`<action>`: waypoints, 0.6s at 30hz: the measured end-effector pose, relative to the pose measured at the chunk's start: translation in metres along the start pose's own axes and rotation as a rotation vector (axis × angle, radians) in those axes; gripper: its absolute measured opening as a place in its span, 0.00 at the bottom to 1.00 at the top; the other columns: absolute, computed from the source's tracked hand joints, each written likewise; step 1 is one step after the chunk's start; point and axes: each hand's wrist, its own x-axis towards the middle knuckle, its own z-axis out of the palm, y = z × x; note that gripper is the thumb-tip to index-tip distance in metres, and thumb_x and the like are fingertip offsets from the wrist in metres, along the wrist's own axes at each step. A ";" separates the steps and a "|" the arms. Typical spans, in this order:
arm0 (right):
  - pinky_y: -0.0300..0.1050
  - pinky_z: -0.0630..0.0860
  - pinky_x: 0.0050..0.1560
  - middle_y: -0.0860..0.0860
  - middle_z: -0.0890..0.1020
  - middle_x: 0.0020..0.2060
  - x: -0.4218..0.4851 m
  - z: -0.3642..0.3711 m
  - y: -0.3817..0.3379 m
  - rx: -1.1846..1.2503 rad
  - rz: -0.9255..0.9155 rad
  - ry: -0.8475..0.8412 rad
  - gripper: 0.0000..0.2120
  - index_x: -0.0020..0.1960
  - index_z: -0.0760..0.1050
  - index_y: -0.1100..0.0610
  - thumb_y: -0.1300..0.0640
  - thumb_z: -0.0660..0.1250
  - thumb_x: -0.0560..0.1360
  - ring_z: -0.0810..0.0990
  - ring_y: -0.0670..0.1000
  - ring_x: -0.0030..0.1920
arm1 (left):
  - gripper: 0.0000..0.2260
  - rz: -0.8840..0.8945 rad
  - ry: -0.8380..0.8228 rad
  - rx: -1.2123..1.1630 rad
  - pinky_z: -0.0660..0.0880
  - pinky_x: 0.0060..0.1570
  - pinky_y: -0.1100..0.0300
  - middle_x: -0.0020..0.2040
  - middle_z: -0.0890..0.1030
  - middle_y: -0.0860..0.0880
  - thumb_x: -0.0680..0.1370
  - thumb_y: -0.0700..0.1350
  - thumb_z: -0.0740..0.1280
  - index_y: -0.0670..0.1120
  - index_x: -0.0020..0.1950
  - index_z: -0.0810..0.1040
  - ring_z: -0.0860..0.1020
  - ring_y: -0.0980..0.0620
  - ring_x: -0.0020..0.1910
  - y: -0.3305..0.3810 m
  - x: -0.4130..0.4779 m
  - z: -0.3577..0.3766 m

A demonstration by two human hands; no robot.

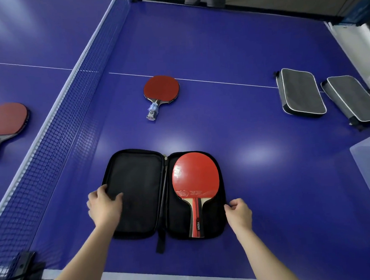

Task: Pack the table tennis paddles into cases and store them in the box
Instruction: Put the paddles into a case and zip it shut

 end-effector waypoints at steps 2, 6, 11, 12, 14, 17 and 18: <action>0.43 0.70 0.44 0.56 0.81 0.50 0.002 0.002 0.000 -0.069 0.027 -0.038 0.09 0.53 0.76 0.61 0.58 0.66 0.76 0.78 0.58 0.53 | 0.27 -0.066 -0.036 0.064 0.63 0.65 0.39 0.66 0.69 0.37 0.74 0.49 0.71 0.43 0.71 0.68 0.66 0.35 0.66 -0.008 0.010 -0.002; 0.46 0.75 0.46 0.57 0.80 0.51 0.002 0.007 0.000 -0.113 0.059 -0.085 0.07 0.52 0.75 0.60 0.59 0.65 0.75 0.79 0.59 0.51 | 0.29 -0.078 -0.060 0.111 0.63 0.64 0.40 0.66 0.71 0.38 0.73 0.51 0.71 0.44 0.71 0.67 0.67 0.37 0.66 -0.013 0.020 -0.003; 0.55 0.80 0.50 0.59 0.80 0.49 0.004 0.007 -0.003 -0.088 0.075 -0.092 0.01 0.46 0.73 0.58 0.61 0.64 0.75 0.81 0.61 0.48 | 0.27 -0.108 0.003 0.157 0.61 0.65 0.42 0.67 0.68 0.37 0.74 0.51 0.71 0.43 0.70 0.68 0.64 0.37 0.67 -0.019 0.026 -0.006; 0.56 0.80 0.50 0.59 0.80 0.49 0.004 0.007 -0.003 -0.084 0.077 -0.098 0.01 0.46 0.73 0.59 0.62 0.64 0.74 0.81 0.61 0.48 | 0.26 -0.133 -0.017 0.160 0.61 0.65 0.42 0.67 0.68 0.37 0.75 0.51 0.70 0.43 0.70 0.69 0.64 0.37 0.67 -0.020 0.027 -0.008; 0.56 0.80 0.49 0.58 0.80 0.48 0.006 0.006 -0.002 -0.078 0.080 -0.108 0.02 0.47 0.74 0.59 0.62 0.64 0.74 0.82 0.60 0.48 | 0.24 -0.179 -0.078 0.150 0.63 0.64 0.42 0.66 0.71 0.38 0.76 0.51 0.68 0.43 0.68 0.70 0.67 0.37 0.66 -0.023 0.032 -0.009; 0.56 0.81 0.48 0.58 0.80 0.47 0.006 0.006 0.000 -0.061 0.081 -0.118 0.03 0.47 0.75 0.59 0.62 0.63 0.74 0.82 0.59 0.46 | 0.17 -0.182 -0.119 0.047 0.70 0.55 0.46 0.57 0.77 0.39 0.78 0.48 0.67 0.41 0.63 0.76 0.74 0.38 0.55 -0.024 0.038 -0.012; 0.56 0.81 0.48 0.58 0.80 0.47 0.007 0.005 0.000 -0.060 0.077 -0.120 0.03 0.47 0.75 0.59 0.62 0.63 0.74 0.82 0.59 0.46 | 0.14 -0.179 -0.119 -0.015 0.72 0.49 0.48 0.52 0.79 0.40 0.78 0.46 0.66 0.39 0.59 0.78 0.75 0.40 0.49 -0.023 0.039 -0.014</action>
